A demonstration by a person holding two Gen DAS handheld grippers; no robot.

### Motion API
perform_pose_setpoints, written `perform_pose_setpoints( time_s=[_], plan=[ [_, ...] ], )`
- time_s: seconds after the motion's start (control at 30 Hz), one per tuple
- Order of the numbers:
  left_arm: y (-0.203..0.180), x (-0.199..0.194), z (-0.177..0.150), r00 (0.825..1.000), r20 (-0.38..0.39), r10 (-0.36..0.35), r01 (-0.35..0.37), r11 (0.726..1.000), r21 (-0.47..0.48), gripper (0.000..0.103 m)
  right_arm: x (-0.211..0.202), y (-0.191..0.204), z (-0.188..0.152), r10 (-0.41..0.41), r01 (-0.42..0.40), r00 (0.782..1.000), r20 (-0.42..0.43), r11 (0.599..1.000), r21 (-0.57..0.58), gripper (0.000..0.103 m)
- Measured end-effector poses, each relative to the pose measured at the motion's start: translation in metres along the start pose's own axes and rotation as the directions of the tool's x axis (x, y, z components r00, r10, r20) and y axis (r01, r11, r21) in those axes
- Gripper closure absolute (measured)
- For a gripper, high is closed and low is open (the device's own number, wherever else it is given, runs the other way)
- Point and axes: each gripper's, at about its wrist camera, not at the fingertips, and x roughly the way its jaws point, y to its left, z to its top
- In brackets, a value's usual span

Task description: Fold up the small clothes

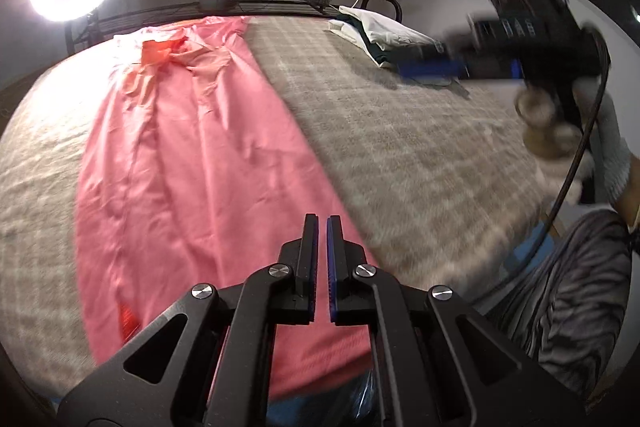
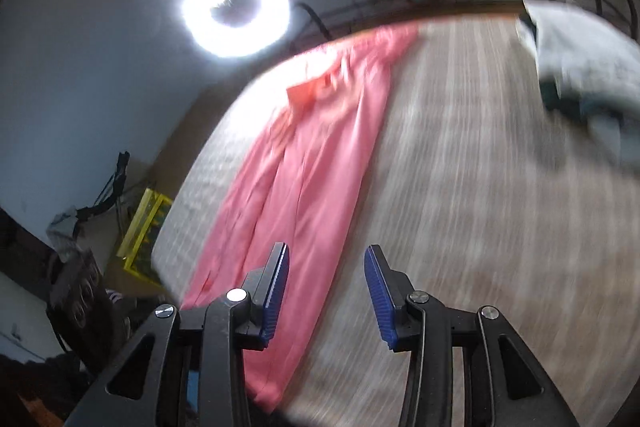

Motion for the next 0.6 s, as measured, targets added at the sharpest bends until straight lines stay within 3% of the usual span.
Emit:
perform_pose_setpoints(
  time_s=[0.1, 0.17, 0.4, 0.6],
  plan=[
    [-0.002, 0.021, 0.007, 1.000, -0.006, 0.024, -0.023, 1.000, 0.011, 0.102, 0.004, -0.009, 0.032, -0.025, 0.029, 0.998, 0.052, 0.997, -0.067, 0.061],
    [0.001, 0.034, 0.009, 1.000, -0.029, -0.006, 0.006, 1.000, -0.007, 0.102, 0.015, -0.019, 0.052, -0.032, 0.037, 0.997, 0.069, 0.997, -0.070, 0.061],
    [-0.002, 0.073, -0.001, 0.988, -0.129, -0.081, 0.079, 0.997, -0.022, 0.102, 0.083, -0.078, 0.123, -0.037, 0.037, 0.998, 0.056, 0.999, 0.003, 0.061],
    [0.006, 0.077, 0.002, 0.984, -0.115, -0.136, 0.129, 0.989, -0.067, 0.102, 0.150, -0.136, 0.183, 0.025, -0.036, 0.997, 0.075, 0.988, 0.153, 0.061]
  ],
)
